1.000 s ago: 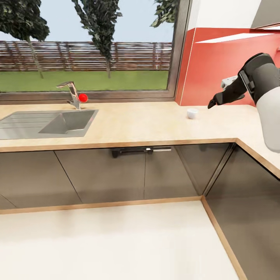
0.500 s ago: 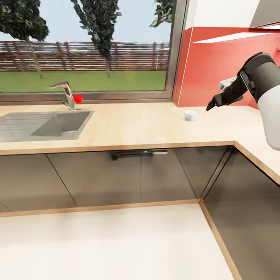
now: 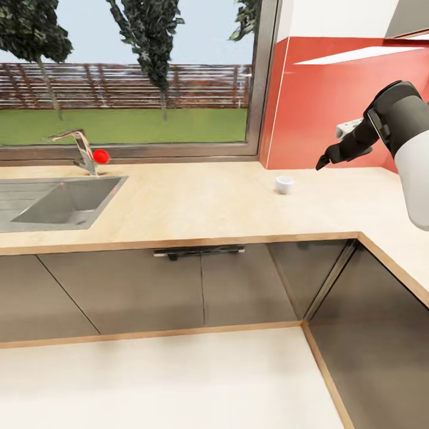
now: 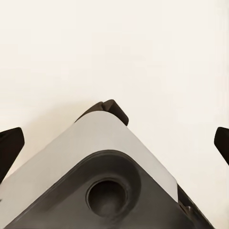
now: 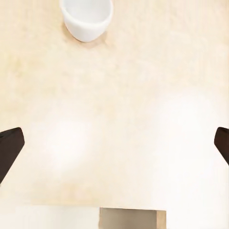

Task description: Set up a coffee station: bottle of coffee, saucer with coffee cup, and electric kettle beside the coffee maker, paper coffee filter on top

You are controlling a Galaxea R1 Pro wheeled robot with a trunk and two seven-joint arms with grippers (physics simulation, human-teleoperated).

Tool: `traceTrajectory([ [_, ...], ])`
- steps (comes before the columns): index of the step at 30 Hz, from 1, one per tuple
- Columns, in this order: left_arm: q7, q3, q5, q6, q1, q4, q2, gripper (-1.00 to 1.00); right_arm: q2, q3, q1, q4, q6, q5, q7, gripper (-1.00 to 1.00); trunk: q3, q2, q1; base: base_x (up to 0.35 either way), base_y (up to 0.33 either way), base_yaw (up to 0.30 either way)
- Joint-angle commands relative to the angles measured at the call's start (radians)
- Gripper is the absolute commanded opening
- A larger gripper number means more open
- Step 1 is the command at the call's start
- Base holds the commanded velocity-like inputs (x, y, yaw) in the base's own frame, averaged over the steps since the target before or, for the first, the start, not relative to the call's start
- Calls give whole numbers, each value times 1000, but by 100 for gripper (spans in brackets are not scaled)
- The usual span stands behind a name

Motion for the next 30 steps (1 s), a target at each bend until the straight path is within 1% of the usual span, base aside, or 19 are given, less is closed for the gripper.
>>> traceTrajectory([
  [1,-5,3,5,1,0,-1,0,100,0,-3,0,-1,2,11,9,100,-1,0,1,322,-22,0],
  [30,-5,4,5,-1,0,-1,0,100,7,-3,0,-2,2,9,9,100,-1,0,1,326,-1,0],
])
